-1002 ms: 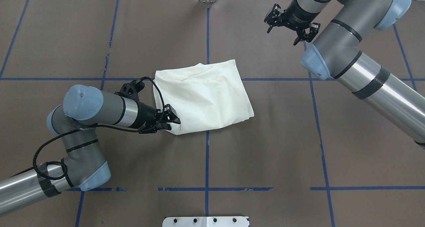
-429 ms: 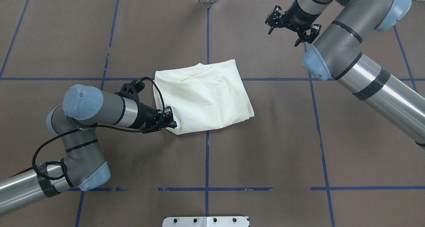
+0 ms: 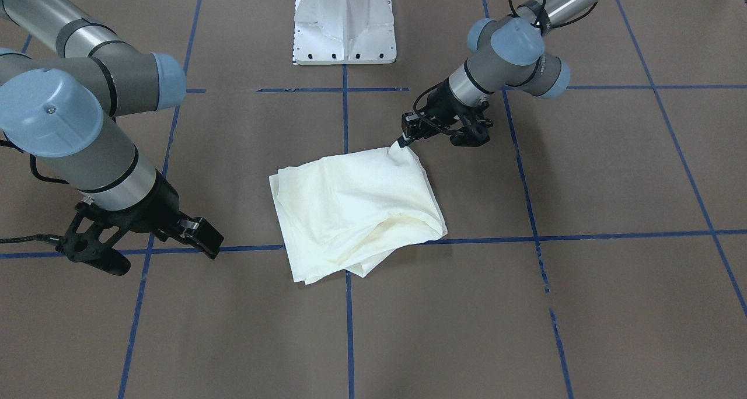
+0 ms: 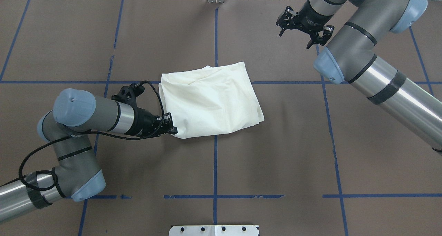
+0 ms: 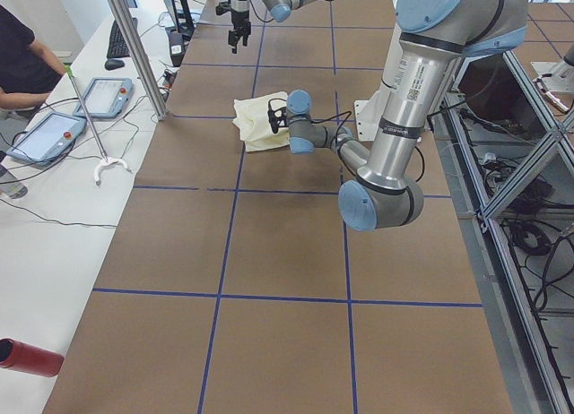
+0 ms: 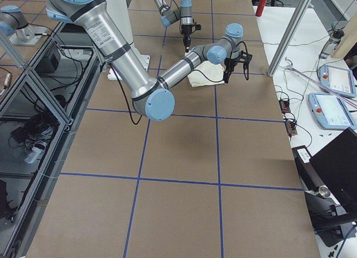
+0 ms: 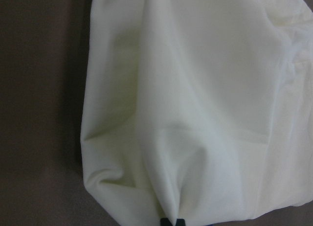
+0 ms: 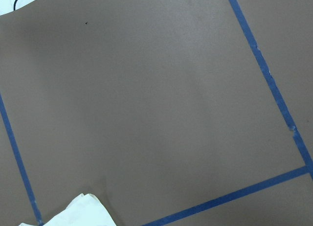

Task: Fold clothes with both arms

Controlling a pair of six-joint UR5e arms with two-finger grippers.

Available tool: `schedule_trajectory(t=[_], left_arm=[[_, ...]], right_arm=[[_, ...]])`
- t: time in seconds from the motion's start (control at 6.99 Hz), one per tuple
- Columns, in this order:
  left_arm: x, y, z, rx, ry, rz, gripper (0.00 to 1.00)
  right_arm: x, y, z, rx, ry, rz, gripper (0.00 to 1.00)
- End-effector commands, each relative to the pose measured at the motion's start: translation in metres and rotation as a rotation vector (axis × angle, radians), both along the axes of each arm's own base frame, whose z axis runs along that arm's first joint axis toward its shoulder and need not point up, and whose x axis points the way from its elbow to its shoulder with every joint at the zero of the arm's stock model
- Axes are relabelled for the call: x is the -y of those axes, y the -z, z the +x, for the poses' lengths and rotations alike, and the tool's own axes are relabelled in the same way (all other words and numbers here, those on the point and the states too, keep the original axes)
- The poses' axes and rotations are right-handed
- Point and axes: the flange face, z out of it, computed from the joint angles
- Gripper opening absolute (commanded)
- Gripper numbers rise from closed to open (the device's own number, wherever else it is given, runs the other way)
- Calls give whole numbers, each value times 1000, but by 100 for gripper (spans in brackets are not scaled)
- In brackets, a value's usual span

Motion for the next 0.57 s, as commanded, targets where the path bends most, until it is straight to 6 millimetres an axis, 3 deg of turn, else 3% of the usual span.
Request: schedule_trajectory(t=[0.0,0.14,0.29,0.43], left_arm=[[-14,-23,-24,30,-14,64,0],[-17,-23,-21,31,-16,67,0],[-17,-24,-21,33,-14,68,12],[-14,-25,-23,36,-7,71,99]], right_arm=[[0,0,0,-1,1,1,100],[0,0,0,-1,1,1,100],[0,-1,1,-4,11,13,100],[0,-5,3,-6,15,14,100]])
